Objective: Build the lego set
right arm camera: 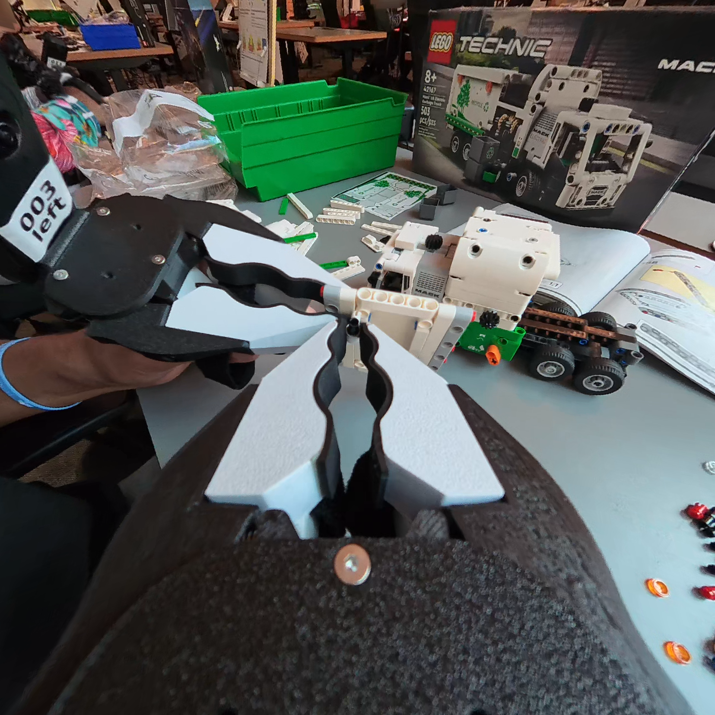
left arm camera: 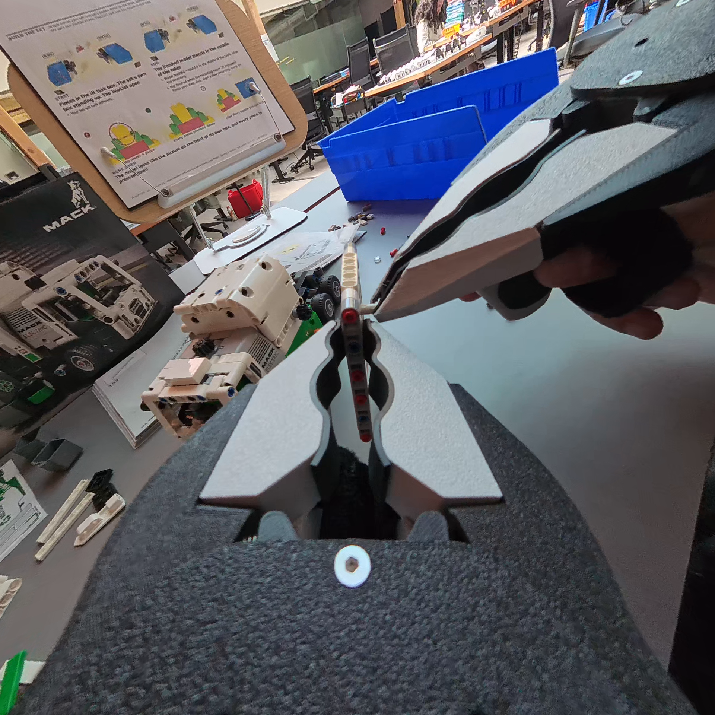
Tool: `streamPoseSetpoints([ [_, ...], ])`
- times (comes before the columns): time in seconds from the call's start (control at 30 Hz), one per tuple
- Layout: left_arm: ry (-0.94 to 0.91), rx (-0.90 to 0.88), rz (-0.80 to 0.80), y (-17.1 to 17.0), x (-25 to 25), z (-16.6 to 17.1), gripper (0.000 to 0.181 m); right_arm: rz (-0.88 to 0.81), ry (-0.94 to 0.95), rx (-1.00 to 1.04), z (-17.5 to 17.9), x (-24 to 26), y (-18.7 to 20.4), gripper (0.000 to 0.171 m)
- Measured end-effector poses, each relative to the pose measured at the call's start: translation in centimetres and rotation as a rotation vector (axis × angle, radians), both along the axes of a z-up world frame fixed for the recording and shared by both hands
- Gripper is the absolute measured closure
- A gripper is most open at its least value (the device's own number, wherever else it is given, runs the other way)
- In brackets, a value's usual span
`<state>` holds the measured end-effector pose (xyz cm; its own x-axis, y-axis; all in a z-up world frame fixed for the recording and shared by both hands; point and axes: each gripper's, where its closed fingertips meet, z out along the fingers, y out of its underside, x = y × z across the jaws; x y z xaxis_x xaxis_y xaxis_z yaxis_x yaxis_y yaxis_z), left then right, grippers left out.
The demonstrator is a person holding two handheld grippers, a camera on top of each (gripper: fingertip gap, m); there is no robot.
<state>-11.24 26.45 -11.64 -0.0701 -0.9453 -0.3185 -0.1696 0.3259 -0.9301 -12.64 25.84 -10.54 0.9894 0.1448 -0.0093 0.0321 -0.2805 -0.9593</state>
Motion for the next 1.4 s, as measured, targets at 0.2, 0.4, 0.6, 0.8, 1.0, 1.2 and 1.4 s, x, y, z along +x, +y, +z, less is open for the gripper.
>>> streamPoseSetpoints([
  [0.2, 0.002, 0.004, -0.003, -0.1, 0.0, 0.0, 0.176, -0.010, -0.023, -0.004, 0.0, 0.1, -0.2, 0.165],
  [0.4, 0.000, -0.005, -0.010, -0.2, 0.0, 0.0, 0.176, -0.015, -0.014, -0.007, 0.0, 0.4, -0.2, 0.165],
  [0.6, 0.004, 0.022, -0.021, -0.4, 0.0, -0.1, 0.176, -0.019, -0.036, 0.012, 0.0, 0.3, -0.2, 0.165],
  [0.8, 0.008, -0.005, -0.047, -0.8, 0.0, -0.2, 0.175, -0.015, -0.010, 0.037, 0.1, 0.6, -0.4, 0.165],
  [1.0, 0.015, -0.112, -0.065, -0.9, 0.1, -0.1, 0.175, -0.032, -0.017, 0.046, -0.1, 0.8, -0.2, 0.165],
  [1.2, 0.017, 0.138, 0.057, 0.0, 0.3, -0.4, 0.176, -0.025, 0.097, 0.030, -0.5, 0.8, 0.1, 0.166],
  [1.4, 0.036, 0.330, 0.095, 0.0, 0.3, -0.9, 0.176, -0.006, 0.155, 0.009, -1.2, 0.9, -0.1, 0.166],
])
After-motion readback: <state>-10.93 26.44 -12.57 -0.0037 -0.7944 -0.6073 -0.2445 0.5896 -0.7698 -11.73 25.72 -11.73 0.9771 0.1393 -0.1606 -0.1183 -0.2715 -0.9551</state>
